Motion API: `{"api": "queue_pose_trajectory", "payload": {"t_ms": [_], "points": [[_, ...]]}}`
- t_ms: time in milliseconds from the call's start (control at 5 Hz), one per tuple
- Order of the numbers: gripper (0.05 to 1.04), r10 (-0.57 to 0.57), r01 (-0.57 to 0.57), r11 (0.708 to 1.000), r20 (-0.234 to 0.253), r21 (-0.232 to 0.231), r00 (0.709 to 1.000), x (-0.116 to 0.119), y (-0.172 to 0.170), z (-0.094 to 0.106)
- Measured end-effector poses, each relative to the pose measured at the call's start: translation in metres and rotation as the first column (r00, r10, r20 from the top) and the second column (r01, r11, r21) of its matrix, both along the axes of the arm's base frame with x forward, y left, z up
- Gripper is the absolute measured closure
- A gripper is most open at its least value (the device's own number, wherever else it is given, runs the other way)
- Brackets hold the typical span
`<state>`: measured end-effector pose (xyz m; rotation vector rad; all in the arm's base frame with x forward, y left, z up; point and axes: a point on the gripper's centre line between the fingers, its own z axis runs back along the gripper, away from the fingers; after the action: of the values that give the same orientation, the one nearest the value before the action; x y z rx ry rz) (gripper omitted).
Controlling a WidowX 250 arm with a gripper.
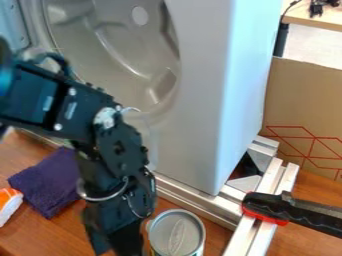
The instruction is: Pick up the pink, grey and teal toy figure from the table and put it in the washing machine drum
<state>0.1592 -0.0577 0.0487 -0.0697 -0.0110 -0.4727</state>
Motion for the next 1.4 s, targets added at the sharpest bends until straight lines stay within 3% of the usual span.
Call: {"api": "queue_pose_trajectory", "payload": {"t_ms": [400, 800, 1200, 1400], "points": [[0.075, 0.026, -0.025, 0.999, -0.057, 0.024, 0.998, 0.006, -0.001, -0.015], [0.075, 0.027, -0.027, 1.000, -0.065, 0.004, 0.998, 0.007, -0.005, -0.023], [0.115, 0.019, -0.016, 1.000, -0.106, 0.026, 0.994, 0.003, -0.007, -0.036], [0.363, 0.011, -0.006, 0.999, -0.112, 0.044, 0.994, 0.003, -0.005, -0.036]]}}
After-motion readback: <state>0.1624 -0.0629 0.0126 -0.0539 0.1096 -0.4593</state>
